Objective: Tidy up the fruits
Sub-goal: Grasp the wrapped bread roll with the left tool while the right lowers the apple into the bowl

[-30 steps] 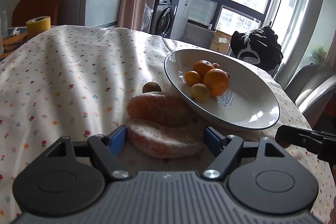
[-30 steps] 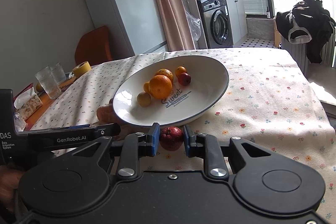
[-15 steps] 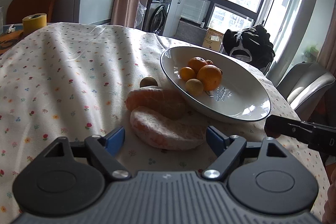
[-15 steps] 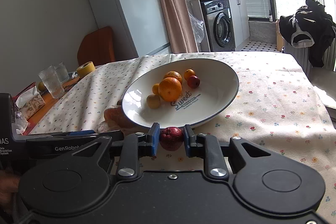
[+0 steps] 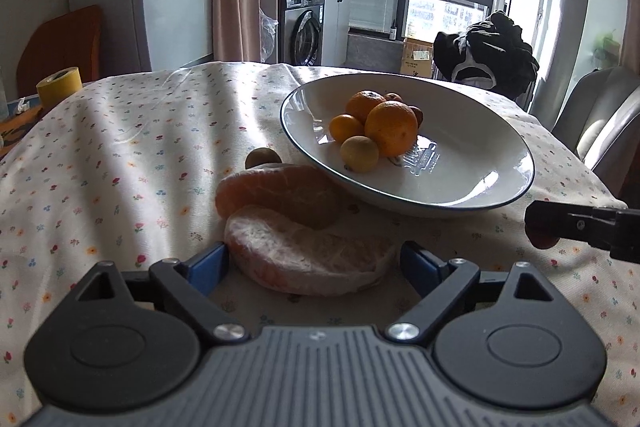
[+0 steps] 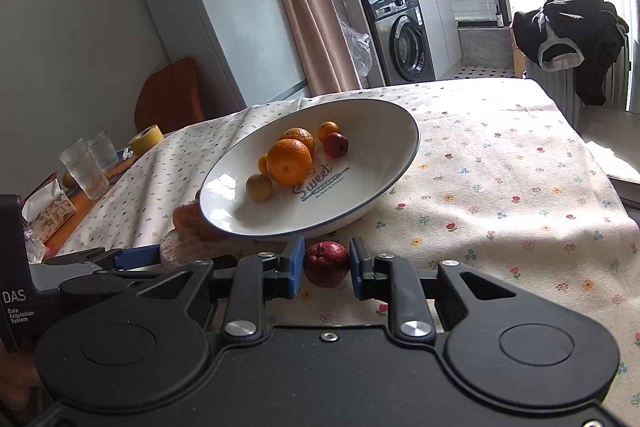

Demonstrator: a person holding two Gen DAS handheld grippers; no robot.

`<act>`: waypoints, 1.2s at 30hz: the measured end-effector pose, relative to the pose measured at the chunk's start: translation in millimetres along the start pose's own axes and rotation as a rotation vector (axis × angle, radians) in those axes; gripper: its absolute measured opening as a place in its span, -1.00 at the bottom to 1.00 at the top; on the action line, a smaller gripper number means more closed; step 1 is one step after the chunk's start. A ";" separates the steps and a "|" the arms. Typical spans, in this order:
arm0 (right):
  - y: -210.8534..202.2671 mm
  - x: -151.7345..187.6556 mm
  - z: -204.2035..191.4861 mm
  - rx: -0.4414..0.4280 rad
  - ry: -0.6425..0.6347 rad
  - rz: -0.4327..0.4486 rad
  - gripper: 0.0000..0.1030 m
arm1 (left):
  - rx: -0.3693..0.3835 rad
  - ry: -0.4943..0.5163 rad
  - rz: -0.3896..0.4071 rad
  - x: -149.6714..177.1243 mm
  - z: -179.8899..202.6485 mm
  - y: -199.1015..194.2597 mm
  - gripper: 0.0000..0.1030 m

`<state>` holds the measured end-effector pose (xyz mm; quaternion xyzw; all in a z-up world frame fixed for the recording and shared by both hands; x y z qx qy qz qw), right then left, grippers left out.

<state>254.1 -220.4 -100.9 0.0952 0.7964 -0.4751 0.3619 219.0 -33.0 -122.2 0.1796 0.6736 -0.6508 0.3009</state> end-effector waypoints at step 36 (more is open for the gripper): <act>-4.2 -19.9 -17.9 -0.013 -0.044 0.041 -0.56 | 0.044 0.086 0.017 -9.1 -14.4 -16.1 0.76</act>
Point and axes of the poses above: each gripper's, at about its wrist camera, not at the fingertips, and y roughly the way its jaws point, z to its right, x to its underside, the point moved 3 cm from there along y, roughly the way its jaws point, and after that the axes turned 12 degrees about -z, right-handed, at the moved point
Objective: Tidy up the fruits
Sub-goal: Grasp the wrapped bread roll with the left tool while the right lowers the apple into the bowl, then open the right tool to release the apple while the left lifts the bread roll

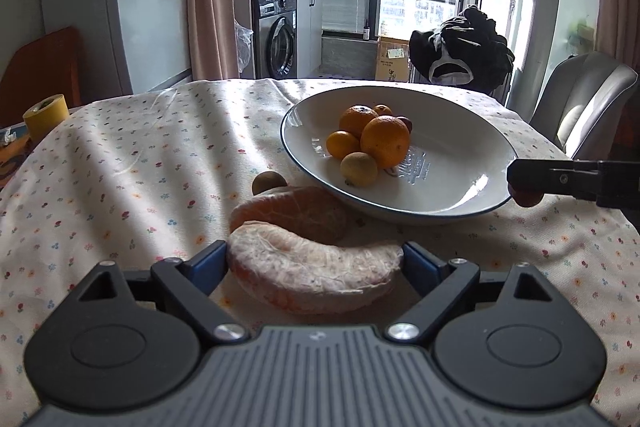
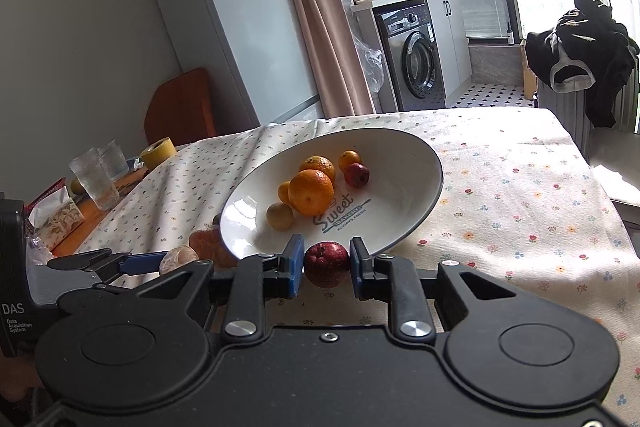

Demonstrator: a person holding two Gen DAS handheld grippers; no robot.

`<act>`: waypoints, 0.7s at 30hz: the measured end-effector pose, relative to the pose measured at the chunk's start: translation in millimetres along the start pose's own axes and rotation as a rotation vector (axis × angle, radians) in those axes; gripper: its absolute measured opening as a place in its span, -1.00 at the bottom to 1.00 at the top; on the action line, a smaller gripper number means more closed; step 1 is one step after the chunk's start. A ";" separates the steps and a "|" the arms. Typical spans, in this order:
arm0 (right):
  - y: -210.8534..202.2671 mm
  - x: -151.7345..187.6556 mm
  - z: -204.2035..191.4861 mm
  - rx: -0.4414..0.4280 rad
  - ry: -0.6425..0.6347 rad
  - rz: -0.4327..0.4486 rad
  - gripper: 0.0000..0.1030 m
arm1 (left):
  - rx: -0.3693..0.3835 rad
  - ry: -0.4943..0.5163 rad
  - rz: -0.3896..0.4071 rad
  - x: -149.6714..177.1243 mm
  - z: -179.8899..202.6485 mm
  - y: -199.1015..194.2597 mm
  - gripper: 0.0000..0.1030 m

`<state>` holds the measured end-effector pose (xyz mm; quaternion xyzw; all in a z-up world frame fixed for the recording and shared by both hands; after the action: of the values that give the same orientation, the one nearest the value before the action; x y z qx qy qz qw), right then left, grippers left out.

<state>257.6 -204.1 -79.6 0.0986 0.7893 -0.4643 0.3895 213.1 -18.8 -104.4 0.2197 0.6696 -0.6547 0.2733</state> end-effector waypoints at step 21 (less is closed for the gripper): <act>-5.4 -1.7 12.8 0.039 0.048 0.032 -0.17 | 0.046 -0.001 0.084 -27.5 11.2 -27.3 0.77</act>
<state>262.7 -217.1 -78.2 0.1298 0.7875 -0.4709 0.3759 217.0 -29.5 -65.6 0.2537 0.6443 -0.6581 0.2957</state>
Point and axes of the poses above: each gripper's, at about its wrist camera, not at the fingertips, and y roughly the way its jaws point, z to its right, x to its underside, the point moved 3 cm from there along y, roughly the way its jaws point, and after that the axes turned 12 degrees about -z, right-handed, at the moved point
